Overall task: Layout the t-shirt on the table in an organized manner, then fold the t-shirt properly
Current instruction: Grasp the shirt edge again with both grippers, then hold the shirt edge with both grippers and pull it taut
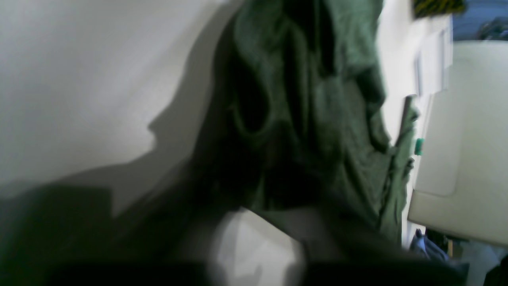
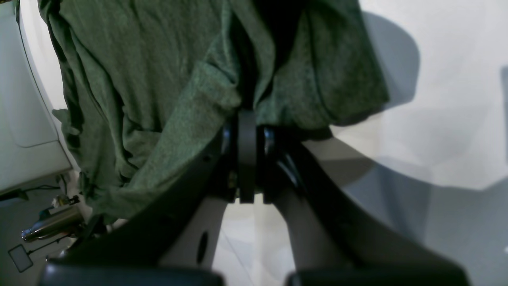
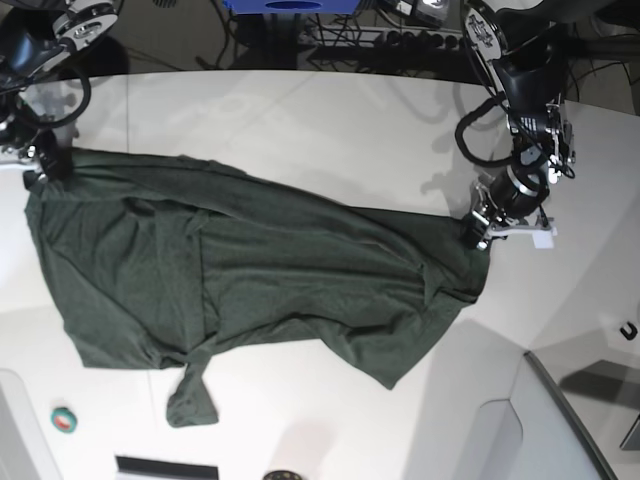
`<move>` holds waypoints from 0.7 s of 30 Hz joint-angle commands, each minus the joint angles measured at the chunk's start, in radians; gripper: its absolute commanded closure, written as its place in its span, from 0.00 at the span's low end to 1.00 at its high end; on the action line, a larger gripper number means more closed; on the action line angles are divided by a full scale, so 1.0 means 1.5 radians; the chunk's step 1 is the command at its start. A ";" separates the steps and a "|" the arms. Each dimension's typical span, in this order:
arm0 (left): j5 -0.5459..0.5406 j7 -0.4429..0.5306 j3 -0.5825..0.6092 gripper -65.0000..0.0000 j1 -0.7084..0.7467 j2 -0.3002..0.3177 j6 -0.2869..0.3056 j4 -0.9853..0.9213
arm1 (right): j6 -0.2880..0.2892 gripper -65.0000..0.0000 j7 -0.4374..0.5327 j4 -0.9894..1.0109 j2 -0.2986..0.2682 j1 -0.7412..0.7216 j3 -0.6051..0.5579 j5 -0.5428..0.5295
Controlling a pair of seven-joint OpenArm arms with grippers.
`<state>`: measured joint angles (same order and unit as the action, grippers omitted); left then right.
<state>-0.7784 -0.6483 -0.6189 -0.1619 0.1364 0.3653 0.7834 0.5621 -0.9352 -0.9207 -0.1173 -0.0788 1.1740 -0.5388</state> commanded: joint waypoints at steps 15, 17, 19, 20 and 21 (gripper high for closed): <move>-0.003 -0.301 -0.111 1.00 -0.016 0.019 -0.140 0.268 | -0.106 1.00 -0.207 -0.278 -0.010 -0.017 -0.001 0.020; -0.003 -0.347 -0.138 1.00 -0.029 0.020 -0.144 0.302 | -0.131 1.00 -0.235 -0.297 -0.016 -0.030 -0.002 0.020; -0.003 -0.393 -0.162 1.00 -0.035 0.022 -0.147 0.326 | -0.167 0.99 -0.267 -0.300 -0.035 -0.045 -0.003 0.020; -0.003 -0.412 -0.168 1.00 -0.038 0.023 -0.147 0.333 | -0.185 0.99 -0.281 -0.300 -0.041 -0.053 -0.012 0.020; -0.002 -0.422 -0.171 1.00 -0.038 0.023 -0.147 0.339 | -0.201 0.99 -0.288 -0.300 -0.045 -0.057 -0.026 0.020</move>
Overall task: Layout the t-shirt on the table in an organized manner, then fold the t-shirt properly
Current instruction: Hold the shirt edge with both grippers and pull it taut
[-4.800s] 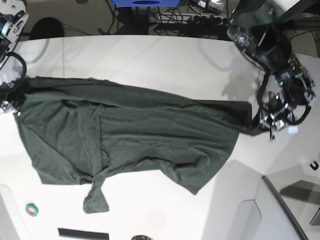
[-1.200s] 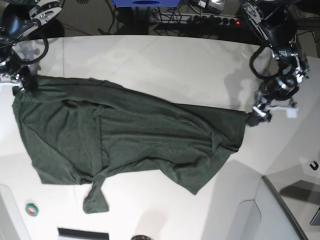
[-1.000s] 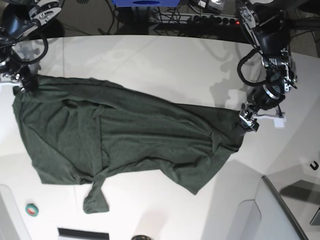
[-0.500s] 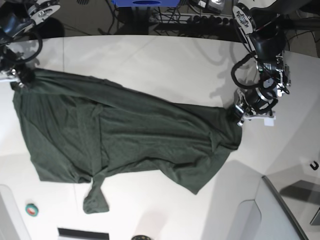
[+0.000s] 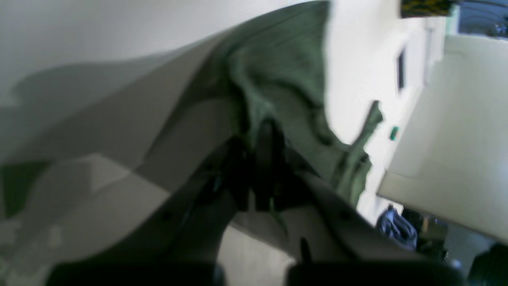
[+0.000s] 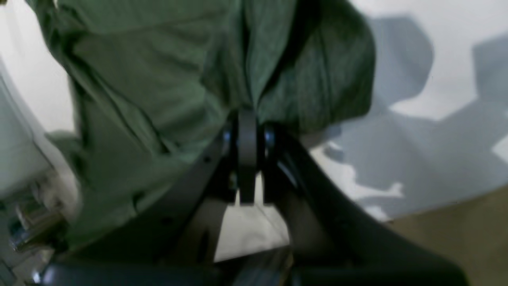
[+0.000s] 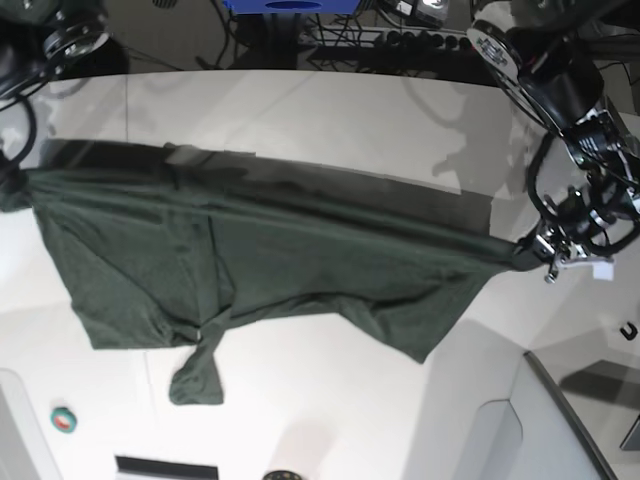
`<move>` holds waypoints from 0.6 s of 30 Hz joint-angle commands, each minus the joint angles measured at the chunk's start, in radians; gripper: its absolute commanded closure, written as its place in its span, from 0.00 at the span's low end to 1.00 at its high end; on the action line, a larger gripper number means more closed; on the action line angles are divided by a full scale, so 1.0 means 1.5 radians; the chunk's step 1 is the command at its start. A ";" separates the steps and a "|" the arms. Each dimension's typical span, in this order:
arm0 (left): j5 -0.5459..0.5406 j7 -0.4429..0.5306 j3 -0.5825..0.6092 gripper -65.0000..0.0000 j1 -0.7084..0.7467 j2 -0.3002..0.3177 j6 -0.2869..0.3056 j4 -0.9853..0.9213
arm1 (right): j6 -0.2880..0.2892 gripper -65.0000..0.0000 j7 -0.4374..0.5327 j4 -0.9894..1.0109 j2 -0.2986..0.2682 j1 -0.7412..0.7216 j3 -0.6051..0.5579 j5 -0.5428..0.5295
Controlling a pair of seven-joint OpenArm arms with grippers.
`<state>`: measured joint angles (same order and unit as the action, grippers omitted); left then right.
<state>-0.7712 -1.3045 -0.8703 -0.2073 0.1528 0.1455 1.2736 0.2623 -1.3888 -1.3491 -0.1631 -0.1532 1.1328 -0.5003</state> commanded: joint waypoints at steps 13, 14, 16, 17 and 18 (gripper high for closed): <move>-0.007 0.010 -0.005 1.00 0.097 0.012 0.003 0.018 | -0.057 1.00 0.026 0.004 -0.016 0.027 -0.033 -0.007; -0.007 0.010 -0.004 1.00 0.104 0.012 0.003 0.018 | -0.057 1.00 0.041 0.016 -0.016 0.033 -0.035 -0.007; -0.007 0.012 -0.004 1.00 0.118 0.012 0.004 0.018 | -0.057 1.00 0.073 0.045 -0.016 0.046 -0.037 -0.007; -0.007 0.014 -0.003 1.00 0.123 0.012 0.004 0.018 | -0.057 1.00 0.085 0.058 -0.016 0.051 -0.038 -0.007; -0.007 0.015 -0.003 1.00 0.129 0.012 0.004 0.018 | -0.057 1.00 0.093 0.071 -0.016 0.054 -0.038 -0.007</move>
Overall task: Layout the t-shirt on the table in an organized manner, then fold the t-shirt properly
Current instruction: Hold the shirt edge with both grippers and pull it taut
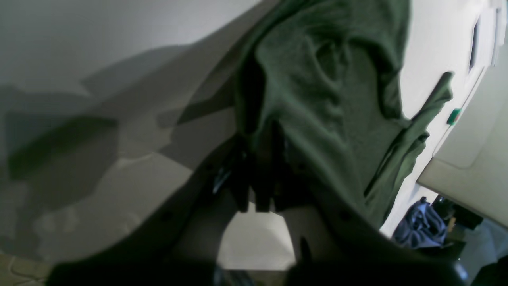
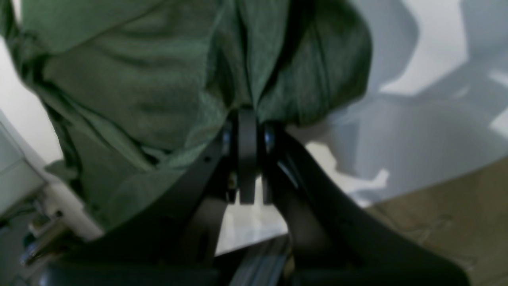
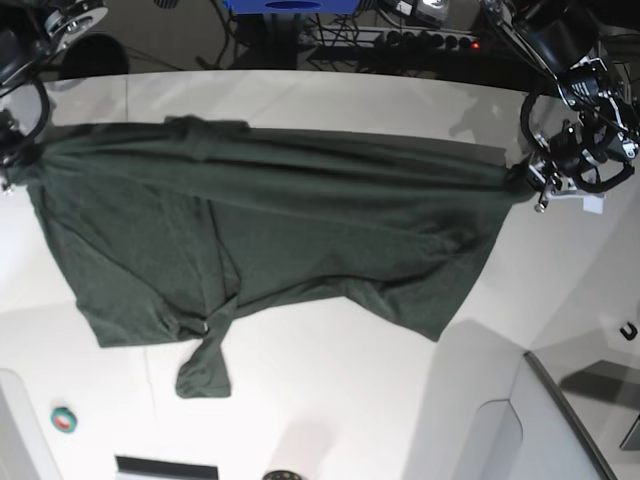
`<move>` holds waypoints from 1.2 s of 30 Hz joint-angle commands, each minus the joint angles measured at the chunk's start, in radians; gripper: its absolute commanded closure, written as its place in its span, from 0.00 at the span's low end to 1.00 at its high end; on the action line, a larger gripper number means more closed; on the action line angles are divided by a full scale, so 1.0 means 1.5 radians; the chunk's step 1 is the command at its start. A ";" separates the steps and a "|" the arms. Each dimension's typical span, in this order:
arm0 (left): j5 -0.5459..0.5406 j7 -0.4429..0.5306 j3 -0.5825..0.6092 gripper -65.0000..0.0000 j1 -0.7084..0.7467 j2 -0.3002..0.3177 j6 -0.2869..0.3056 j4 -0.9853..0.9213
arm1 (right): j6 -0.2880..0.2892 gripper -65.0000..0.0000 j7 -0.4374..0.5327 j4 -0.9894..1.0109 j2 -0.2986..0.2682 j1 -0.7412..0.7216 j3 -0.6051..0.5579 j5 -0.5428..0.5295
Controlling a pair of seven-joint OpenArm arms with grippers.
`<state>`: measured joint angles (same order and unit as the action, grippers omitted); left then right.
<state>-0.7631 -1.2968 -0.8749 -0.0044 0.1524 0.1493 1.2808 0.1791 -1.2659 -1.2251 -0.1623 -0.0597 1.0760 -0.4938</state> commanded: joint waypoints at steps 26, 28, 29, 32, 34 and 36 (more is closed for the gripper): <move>-0.013 0.007 0.002 1.00 0.027 0.007 0.001 0.094 | 0.123 0.54 0.020 -0.073 0.071 0.095 0.051 -0.011; -0.013 0.007 0.002 1.00 0.027 0.007 0.001 0.094 | 0.125 0.54 0.020 -0.079 0.085 0.097 0.051 -0.011; -0.013 0.007 0.002 1.00 0.027 0.007 0.001 0.094 | 0.125 0.54 0.021 -0.079 0.087 0.096 0.051 -0.011; -0.013 0.007 0.002 1.00 0.027 0.007 0.001 0.093 | 0.129 0.54 0.021 -0.079 0.088 0.089 0.051 -0.011; -0.013 0.007 0.002 1.00 0.027 0.007 0.001 0.090 | 0.129 0.54 0.021 -0.078 0.086 0.081 0.050 -0.011; -0.013 0.007 0.002 1.00 0.027 0.007 0.001 0.090 | 0.129 0.54 0.021 -0.078 0.086 0.078 0.050 -0.011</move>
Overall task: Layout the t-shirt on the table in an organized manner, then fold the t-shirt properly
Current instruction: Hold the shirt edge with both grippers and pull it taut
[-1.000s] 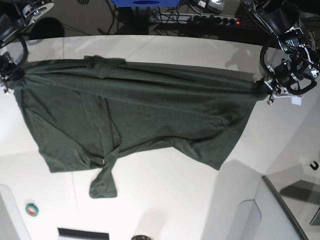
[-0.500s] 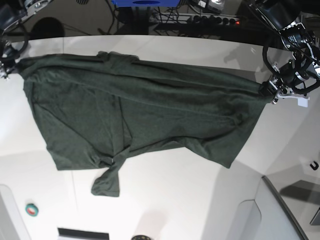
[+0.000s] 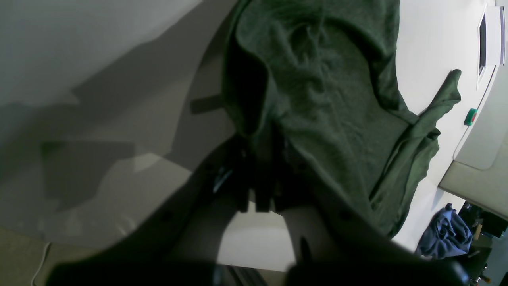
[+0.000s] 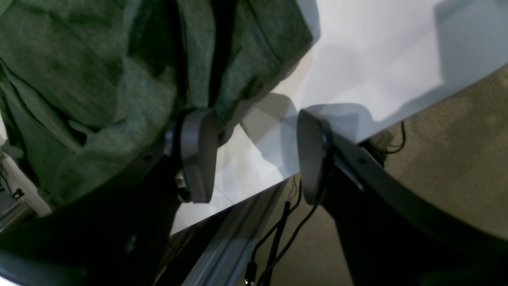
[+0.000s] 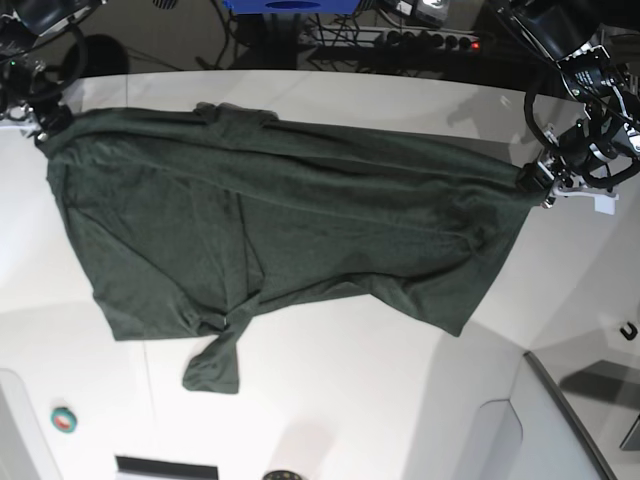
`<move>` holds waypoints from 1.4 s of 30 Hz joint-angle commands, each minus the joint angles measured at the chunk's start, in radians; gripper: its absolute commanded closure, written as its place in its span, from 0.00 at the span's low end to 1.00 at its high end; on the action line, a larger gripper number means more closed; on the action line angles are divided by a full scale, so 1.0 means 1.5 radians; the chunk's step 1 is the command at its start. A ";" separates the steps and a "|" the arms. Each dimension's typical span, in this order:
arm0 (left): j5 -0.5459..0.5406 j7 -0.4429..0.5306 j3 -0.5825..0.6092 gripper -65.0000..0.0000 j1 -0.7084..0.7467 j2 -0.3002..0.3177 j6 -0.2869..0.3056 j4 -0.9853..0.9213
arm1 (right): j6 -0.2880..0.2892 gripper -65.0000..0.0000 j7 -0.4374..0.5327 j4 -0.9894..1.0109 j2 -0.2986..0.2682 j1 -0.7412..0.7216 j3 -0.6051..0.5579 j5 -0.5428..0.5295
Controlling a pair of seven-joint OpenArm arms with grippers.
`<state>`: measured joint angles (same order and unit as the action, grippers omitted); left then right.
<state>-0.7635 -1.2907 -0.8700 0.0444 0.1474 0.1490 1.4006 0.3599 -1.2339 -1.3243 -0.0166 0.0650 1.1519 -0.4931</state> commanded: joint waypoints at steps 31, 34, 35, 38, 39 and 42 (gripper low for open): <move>-0.013 0.003 -0.002 1.00 -0.006 0.011 0.000 0.009 | 0.043 0.90 0.005 0.025 -0.010 -0.015 -0.039 -0.012; -0.013 0.003 -0.002 1.00 -0.006 0.011 0.000 0.009 | 0.043 1.00 0.005 0.020 -0.011 -0.015 -0.041 -0.012; -0.013 0.003 -0.002 1.00 -0.006 0.011 0.000 0.009 | 0.044 1.00 0.005 0.020 -0.012 -0.015 -0.042 -0.012; -0.013 0.003 -0.002 1.00 -0.006 0.011 0.000 0.011 | 0.044 1.00 0.002 -0.013 -0.013 -0.013 -0.044 -0.012; -0.013 0.002 -0.002 1.00 -0.006 0.011 0.000 0.014 | 0.044 1.00 -0.001 -0.036 -0.010 -0.011 -0.045 -0.012; -0.014 0.002 -0.002 1.00 -0.010 0.012 0.000 0.014 | 0.044 1.00 -0.019 -0.086 -0.008 -0.011 -0.045 -0.012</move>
<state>-0.7635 -1.2915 -0.8700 0.0418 0.1474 0.1490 1.4010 0.4198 -1.2583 -1.4414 -0.0162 0.0532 1.0836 -0.4999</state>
